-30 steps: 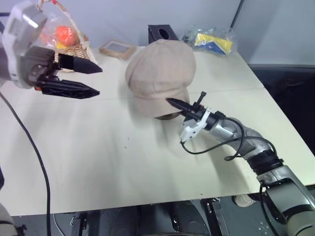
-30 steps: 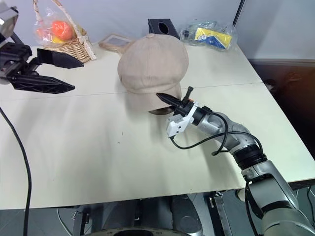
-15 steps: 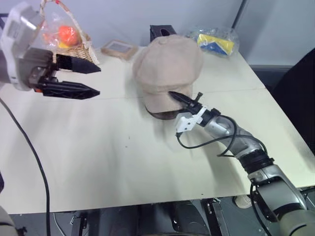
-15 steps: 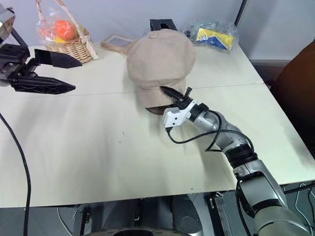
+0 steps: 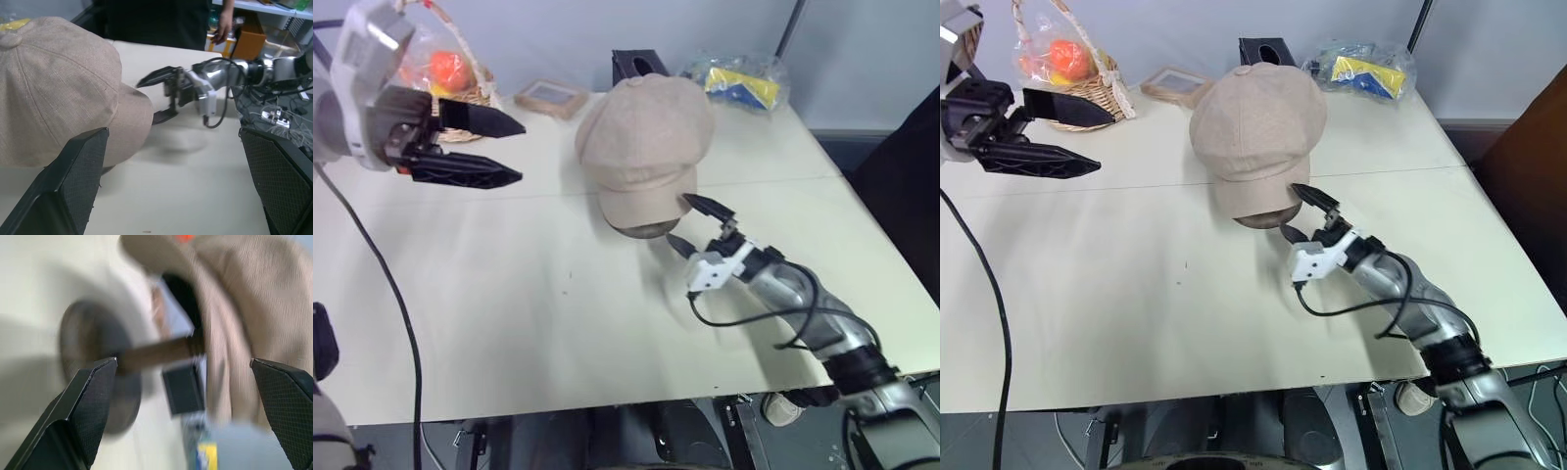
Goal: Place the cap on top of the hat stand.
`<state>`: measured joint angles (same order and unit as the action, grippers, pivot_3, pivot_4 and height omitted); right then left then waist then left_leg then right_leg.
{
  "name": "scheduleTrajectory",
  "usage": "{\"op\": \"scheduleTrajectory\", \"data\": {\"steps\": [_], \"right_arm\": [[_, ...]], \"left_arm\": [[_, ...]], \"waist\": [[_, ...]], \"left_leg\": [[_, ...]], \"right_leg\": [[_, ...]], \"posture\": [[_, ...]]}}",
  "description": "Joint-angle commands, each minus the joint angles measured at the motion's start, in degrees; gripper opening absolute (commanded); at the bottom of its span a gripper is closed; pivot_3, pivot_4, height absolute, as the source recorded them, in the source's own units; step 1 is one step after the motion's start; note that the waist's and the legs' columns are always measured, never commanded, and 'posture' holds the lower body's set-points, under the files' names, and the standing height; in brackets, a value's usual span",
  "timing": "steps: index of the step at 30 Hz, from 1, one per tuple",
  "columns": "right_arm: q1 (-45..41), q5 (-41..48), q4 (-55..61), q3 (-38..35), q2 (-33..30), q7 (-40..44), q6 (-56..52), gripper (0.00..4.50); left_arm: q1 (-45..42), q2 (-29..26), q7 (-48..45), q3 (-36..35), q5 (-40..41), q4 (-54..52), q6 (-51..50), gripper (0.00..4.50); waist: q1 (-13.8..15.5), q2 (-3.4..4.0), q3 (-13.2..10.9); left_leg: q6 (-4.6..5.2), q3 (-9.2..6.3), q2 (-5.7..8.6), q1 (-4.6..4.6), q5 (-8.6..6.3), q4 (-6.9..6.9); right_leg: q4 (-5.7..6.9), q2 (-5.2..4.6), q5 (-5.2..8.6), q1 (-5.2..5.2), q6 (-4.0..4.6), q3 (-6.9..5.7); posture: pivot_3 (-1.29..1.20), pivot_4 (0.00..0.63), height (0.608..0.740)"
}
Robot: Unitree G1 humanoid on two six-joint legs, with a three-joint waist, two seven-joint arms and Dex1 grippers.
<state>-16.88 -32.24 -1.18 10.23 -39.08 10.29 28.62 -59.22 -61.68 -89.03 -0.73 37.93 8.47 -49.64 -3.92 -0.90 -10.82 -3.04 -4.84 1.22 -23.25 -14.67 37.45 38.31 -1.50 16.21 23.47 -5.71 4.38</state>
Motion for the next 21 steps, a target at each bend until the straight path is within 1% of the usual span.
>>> {"op": "scheduleTrajectory", "data": {"steps": [1,3,4,5,7,9,10,11,13,16,18,21], "right_arm": [[4.0,8.5,7.0,-4.9,-2.5,4.9,-1.2,4.45],[5.6,19.6,11.4,-8.6,-4.5,11.6,-6.4,4.45],[5.5,25.9,13.1,-10.6,-5.3,15.3,-11.0,4.45],[4.9,35.6,15.2,-13.3,-7.1,20.8,-19.0,4.45],[1.7,53.0,17.2,-19.0,-12.3,30.4,-34.6,4.45],[-2.0,64.1,16.8,-23.2,-17.0,36.4,-46.0,4.45],[-5.6,70.0,14.6,-25.3,-20.4,40.7,-52.2,4.45],[-8.4,74.1,11.7,-27.0,-23.3,45.4,-56.4,4.45],[-12.6,78.1,7.5,-27.9,-27.3,51.8,-61.7,4.45],[-20.8,79.9,-0.2,-24.7,-32.2,61.8,-67.7,4.45],[-25.5,79.0,-5.2,-22.5,-33.1,66.7,-69.1,4.45],[-29.6,75.6,-9.4,-19.5,-32.5,70.1,-68.7,4.45]], "left_arm": [[-0.6,-0.7,-1.0,-0.8,-0.9,0.8,1.6,4.5],[1.2,-1.8,-1.3,-1.5,-2.0,1.1,3.3,4.5],[2.2,-2.4,-1.4,-2.1,-2.3,1.3,3.8,4.5],[3.7,-3.4,-1.4,-3.1,-2.5,1.2,4.4,4.5],[7.0,-5.4,-1.3,-5.2,-2.5,0.8,5.3,4.5],[9.3,-6.7,-1.1,-6.8,-2.3,0.4,6.0,4.5],[10.6,-7.6,-1.1,-7.8,-2.2,0.4,6.3,4.5],[11.7,-8.4,-1.1,-8.7,-2.2,0.4,6.7,4.5],[12.9,-9.3,-1.0,-9.9,-2.2,0.5,7.2,4.5],[13.9,-10.6,-0.3,-12.0,-1.9,1.3,7.4,4.5],[14.4,-11.0,0.1,-13.1,-1.7,1.2,7.4,4.5],[15.0,-11.0,0.5,-13.9,-1.5,0.7,7.5,4.5]], "waist": [[0.0,0.0,0.0],[-0.1,0.0,0.0],[-0.2,0.02,0.0],[-0.2,0.05,0.0],[-0.2,0.09,-0.1],[0.1,0.09,-0.1],[0.1,0.11,-0.1],[0.2,0.15,-0.1],[0.6,0.16,-0.1],[1.1,0.16,-0.1],[1.2,0.17,-0.1],[1.2,0.17,-0.1]], "left_leg": [[0.0,0.0,-0.01,0.01,0.0,-0.01],[0.0,0.0,-0.03,0.01,0.0,-0.01],[0.01,0.03,-0.04,0.04,0.0,-0.02],[0.01,0.04,-0.06,0.05,0.0,-0.03],[0.01,0.01,-0.16,0.09,-0.01,-0.02],[0.02,-0.01,-0.19,0.09,-0.01,-0.02],[0.03,-0.04,-0.2,0.09,-0.01,0.0],[0.03,-0.03,-0.22,0.09,-0.01,0.0],[0.04,-0.03,-0.22,0.09,-0.02,-0.02],[0.05,0.0,-0.22,0.12,-0.03,-0.05],[0.05,0.09,-0.22,0.12,-0.03,-0.04],[0.05,0.12,-0.22,0.12,-0.03,-0.05]], "right_leg": [[0.0,0.01,0.0,0.0,0.0,0.0],[-0.01,0.01,0.0,-0.02,0.0,0.01],[0.0,0.0,0.0,-0.02,0.0,0.04],[0.0,0.0,0.0,-0.03,0.0,0.06],[0.03,-0.03,0.0,-0.05,0.0,0.09],[0.02,-0.08,-0.01,-0.09,0.0,0.08],[-0.02,-0.06,0.0,-0.12,0.0,-0.01],[-0.04,-0.07,0.0,-0.15,0.0,-0.03],[-0.08,-0.09,0.0,-0.16,0.01,-0.07],[-0.17,-0.1,0.0,-0.2,0.01,-0.09],[-0.18,-0.13,0.0,-0.17,0.01,-0.06],[-0.18,-0.13,0.0,-0.14,0.01,-0.06]], "posture": [[0.0,0.15,0.74],[0.0,0.15,0.74],[0.0,0.15,0.74],[0.0,0.15,0.74],[0.0,0.15,0.74],[0.0,0.15,0.74],[0.0,0.15,0.74],[0.0,0.15,0.74],[0.0,0.15,0.74],[0.0,0.15,0.74],[0.0,0.15,0.74],[0.0,0.15,0.74]]}}
